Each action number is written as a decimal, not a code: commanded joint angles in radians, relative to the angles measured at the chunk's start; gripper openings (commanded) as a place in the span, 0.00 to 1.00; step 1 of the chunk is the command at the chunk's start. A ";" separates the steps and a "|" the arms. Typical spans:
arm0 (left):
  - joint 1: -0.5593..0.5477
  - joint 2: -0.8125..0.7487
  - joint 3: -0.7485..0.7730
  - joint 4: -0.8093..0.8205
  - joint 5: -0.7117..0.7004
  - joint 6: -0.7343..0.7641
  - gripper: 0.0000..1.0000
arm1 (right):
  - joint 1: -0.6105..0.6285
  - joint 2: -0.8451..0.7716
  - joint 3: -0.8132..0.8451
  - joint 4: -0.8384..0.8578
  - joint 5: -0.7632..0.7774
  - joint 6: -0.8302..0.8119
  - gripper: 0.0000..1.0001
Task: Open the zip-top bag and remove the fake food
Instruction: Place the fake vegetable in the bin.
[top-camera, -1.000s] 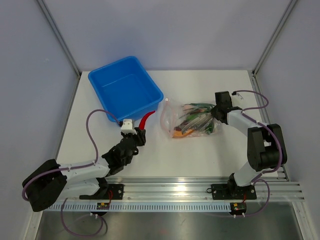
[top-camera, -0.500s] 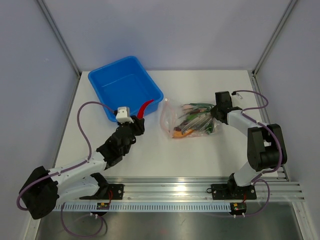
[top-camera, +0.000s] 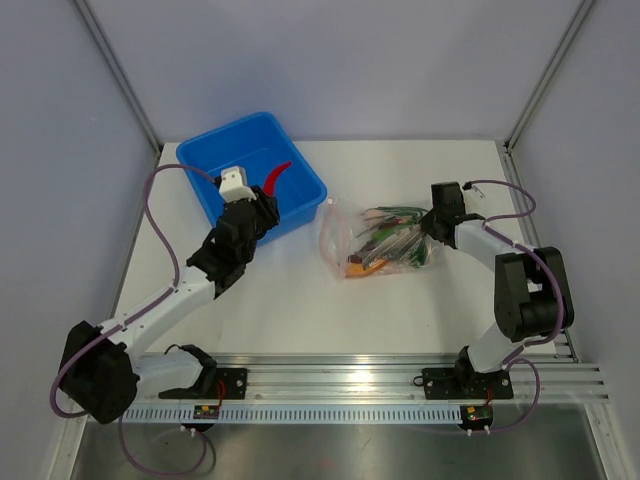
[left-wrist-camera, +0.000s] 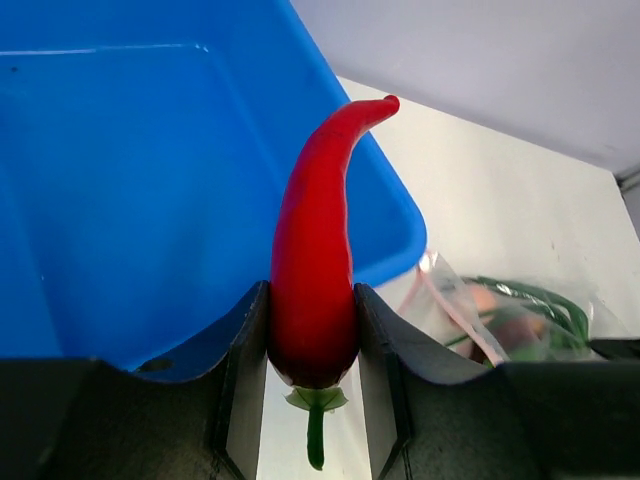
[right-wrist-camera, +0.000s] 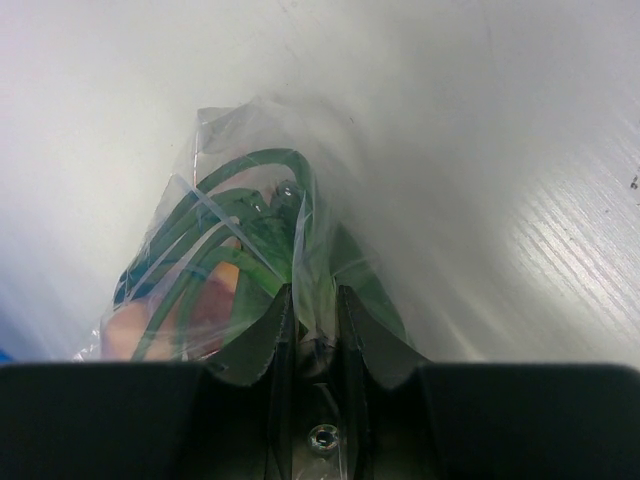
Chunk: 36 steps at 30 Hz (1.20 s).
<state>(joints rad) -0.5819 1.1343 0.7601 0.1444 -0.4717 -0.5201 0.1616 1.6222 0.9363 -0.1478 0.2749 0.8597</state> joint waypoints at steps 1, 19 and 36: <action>0.074 0.076 0.129 -0.055 0.053 0.017 0.36 | -0.004 0.021 -0.004 0.001 -0.019 -0.013 0.00; 0.301 0.433 0.354 -0.115 0.108 0.015 0.40 | -0.004 0.028 -0.008 0.017 -0.055 -0.019 0.00; 0.295 0.411 0.346 -0.178 0.220 -0.035 0.54 | -0.004 0.027 -0.004 0.017 -0.065 -0.027 0.00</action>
<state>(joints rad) -0.2844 1.5860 1.0863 -0.0345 -0.3206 -0.5514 0.1608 1.6341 0.9363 -0.1184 0.2401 0.8513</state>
